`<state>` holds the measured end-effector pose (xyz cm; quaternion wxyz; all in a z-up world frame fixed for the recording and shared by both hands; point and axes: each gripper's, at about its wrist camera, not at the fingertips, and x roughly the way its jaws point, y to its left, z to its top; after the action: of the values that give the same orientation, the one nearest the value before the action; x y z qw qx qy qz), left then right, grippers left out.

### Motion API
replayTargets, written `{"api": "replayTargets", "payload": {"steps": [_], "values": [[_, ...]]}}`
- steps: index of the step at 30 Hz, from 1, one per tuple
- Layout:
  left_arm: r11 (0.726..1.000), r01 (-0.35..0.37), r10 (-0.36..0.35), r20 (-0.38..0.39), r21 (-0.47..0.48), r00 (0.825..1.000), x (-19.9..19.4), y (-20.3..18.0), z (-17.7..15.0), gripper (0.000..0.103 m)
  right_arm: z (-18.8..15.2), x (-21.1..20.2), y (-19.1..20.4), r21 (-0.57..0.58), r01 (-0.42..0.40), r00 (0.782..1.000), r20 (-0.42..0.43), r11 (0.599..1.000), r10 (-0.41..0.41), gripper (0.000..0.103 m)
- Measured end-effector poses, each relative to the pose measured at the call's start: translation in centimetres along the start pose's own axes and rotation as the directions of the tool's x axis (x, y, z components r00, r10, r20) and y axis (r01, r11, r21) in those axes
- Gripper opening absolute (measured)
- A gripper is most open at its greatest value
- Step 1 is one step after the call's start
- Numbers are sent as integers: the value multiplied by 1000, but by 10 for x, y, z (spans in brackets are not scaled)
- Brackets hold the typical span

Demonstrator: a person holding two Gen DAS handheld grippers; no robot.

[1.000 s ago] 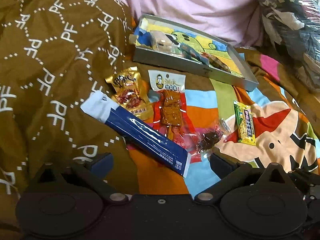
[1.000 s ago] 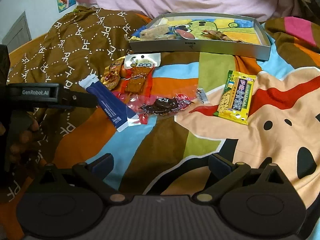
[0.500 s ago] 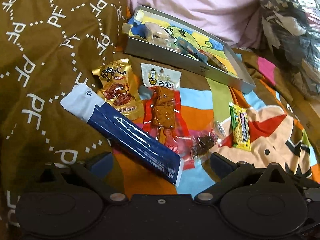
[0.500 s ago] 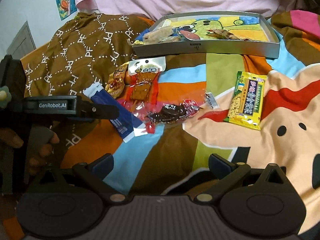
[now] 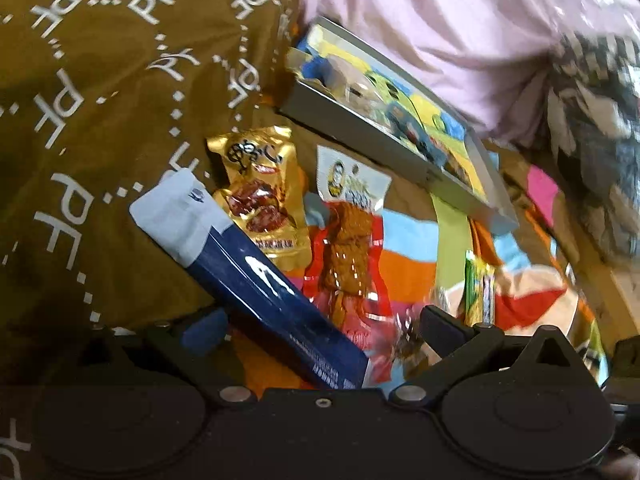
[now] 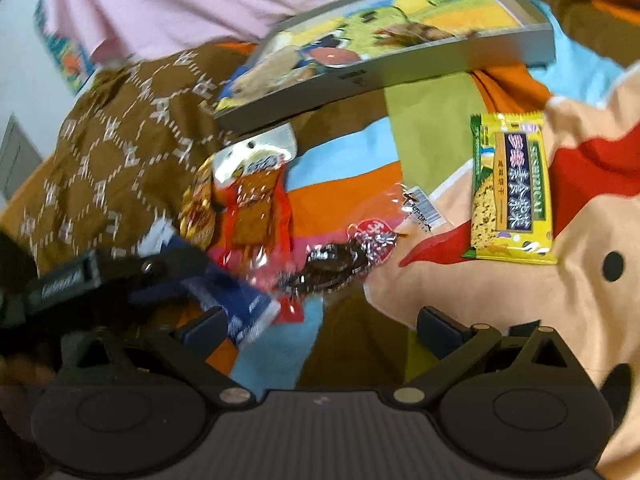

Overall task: Organize snacks
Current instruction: 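Lower the right tool onto the brown jerky bag while the left tool approaches the blue stick pack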

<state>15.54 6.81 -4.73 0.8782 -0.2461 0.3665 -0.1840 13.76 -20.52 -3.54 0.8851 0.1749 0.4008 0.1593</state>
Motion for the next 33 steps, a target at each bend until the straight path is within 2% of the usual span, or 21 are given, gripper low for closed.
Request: {"api": "replayTargets", "payload": {"steps": [3, 5, 12, 15, 22, 27, 29, 33], "values": [[999, 1, 0, 20, -41, 1000, -2, 3, 0, 98, 7, 8, -4, 71, -18, 1000, 11, 997, 17, 97], [999, -2, 3, 27, -49, 1000, -3, 4, 0, 96, 11, 15, -6, 107, -15, 1000, 13, 994, 14, 83], [994, 13, -8, 45, -112, 999, -8, 12, 3, 90, 22, 35, -3, 160, 7, 999, 37, 987, -13, 65], [992, 8, -1, 51, -124, 999, -10, 15, 2, 83, 27, 43, 0, 172, 12, 999, 49, 985, -20, 63], [988, -31, 42, 68, -149, 997, -12, 19, 0, 58, 28, 53, 18, 115, 48, 996, 65, 992, -56, 61], [995, -23, 29, 66, -99, 997, -11, 12, -2, 51, 25, 54, 5, 202, -7, 999, 51, 979, -3, 62], [997, -15, 20, 64, -81, 998, -9, 10, -3, 51, 26, 55, 0, 243, -23, 998, 54, 970, 10, 67], [997, -7, 9, 30, -77, 999, 0, 13, -2, 51, 31, 60, 1, 254, -2, 999, 45, 967, -10, 65]]}}
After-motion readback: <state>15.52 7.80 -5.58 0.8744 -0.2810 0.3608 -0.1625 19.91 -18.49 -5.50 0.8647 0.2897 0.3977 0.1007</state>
